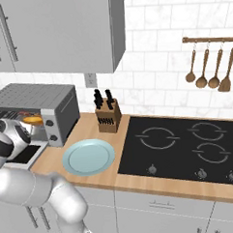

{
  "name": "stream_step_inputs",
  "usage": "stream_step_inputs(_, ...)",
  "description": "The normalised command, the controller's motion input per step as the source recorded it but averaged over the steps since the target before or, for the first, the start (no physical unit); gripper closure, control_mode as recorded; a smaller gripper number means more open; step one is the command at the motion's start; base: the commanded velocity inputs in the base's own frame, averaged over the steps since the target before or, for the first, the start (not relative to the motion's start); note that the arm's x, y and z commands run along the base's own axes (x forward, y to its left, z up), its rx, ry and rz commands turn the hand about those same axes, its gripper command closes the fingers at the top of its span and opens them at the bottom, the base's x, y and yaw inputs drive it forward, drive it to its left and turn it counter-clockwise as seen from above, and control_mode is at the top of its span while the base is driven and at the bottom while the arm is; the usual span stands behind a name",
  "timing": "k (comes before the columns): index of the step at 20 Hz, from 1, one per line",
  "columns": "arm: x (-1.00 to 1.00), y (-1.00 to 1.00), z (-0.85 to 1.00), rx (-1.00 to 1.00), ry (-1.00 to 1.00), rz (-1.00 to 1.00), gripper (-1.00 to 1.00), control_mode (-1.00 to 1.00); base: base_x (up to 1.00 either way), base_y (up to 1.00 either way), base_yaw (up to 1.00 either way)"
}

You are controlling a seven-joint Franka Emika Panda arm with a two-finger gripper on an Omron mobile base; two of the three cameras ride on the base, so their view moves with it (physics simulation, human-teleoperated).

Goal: Pick up the kebab skewer and baguette bread, and place them inside the toaster oven. Close the toaster oven door and start by setting the timer.

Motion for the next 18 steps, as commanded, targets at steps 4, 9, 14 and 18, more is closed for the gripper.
stream_step_inputs(4,-0.59,0.0,0.15,0.0,0.0,0.0,-1.0,-1.0,0.0,0.0,0.0)
stream_step_inputs(9,-0.73,0.0,0.25,0.0,0.0,0.0,-1.0,-1.0,0.0,0.0,0.0)
stream_step_inputs(14,-0.65,0.0,0.32,0.0,0.01,-0.01,-1.0,-1.0,0.0,0.0,0.0)
stream_step_inputs(18,-0.65,0.0,0.32,0.0,0.0,-0.04,-1.0,-1.0,0.0,0.0,0.0)
